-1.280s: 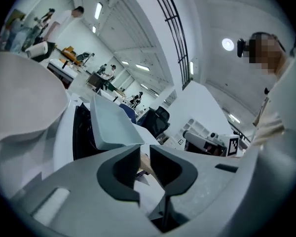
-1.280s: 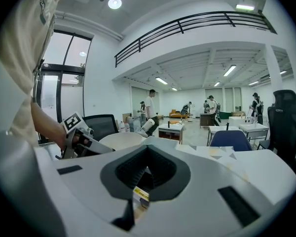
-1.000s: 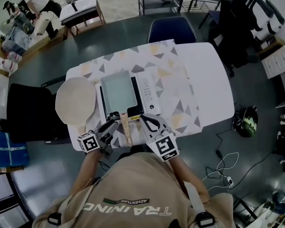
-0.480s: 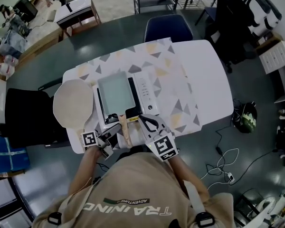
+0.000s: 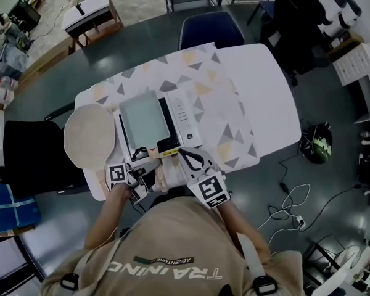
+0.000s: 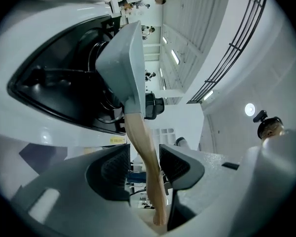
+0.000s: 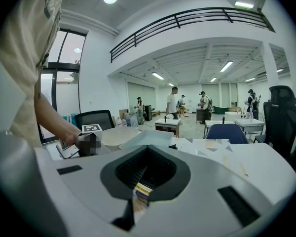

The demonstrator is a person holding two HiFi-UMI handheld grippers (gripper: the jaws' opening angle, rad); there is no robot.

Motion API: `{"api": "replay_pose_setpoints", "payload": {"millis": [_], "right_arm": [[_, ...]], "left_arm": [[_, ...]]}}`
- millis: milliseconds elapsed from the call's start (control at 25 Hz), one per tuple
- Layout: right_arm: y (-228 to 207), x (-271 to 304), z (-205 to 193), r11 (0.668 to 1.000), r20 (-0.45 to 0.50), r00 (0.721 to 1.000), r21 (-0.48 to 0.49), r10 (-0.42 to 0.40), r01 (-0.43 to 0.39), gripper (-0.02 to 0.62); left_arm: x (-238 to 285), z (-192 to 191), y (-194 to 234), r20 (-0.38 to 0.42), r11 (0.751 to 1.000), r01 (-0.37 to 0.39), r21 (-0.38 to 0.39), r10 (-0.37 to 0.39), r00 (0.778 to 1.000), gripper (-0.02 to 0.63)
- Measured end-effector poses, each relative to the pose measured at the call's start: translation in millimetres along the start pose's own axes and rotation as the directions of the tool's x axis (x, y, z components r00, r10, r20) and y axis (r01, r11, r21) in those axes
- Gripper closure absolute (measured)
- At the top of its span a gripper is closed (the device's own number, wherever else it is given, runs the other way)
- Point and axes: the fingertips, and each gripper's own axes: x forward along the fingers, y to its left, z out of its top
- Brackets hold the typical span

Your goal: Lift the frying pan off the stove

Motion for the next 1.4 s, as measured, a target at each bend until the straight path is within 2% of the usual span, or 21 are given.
{"api": "replay_pose_setpoints", "payload": {"millis": [360, 760, 920, 1080, 1400], "right_arm": [[-10, -9, -10, 0.999, -0.010, 0.999, 0.028, -0.031, 0.032, 0.594], [-18, -12, -18, 0.999, -0.025, 0.999, 0.040, -0.033, 0.034, 0.594], [-19, -10, -18, 0.999, -0.024, 0.999, 0.042, -0.030, 0.031, 0.594], [-21, -11, -19, 0.999, -0.026, 0.999, 0.041, -0.031, 0.032, 0.594], [-21, -13, -25, 0.998, -0.037, 0.999, 0.048, -0.030, 0.032, 0.594]], "left_arm": [[24, 5, -1, -0.030, 0.998, 0.046, -0.035, -0.047, 0.998, 0.437], [36, 6, 1, -0.035, 0.997, 0.052, -0.054, -0.054, 0.998, 0.437], [39, 0, 0, -0.062, 0.997, 0.058, -0.059, -0.062, 0.996, 0.439], [37, 1, -1, -0.054, 0.996, 0.069, -0.056, -0.072, 0.996, 0.514], [41, 3, -2, -0.039, 0.990, 0.086, -0.112, -0.091, 0.995, 0.537]]}}
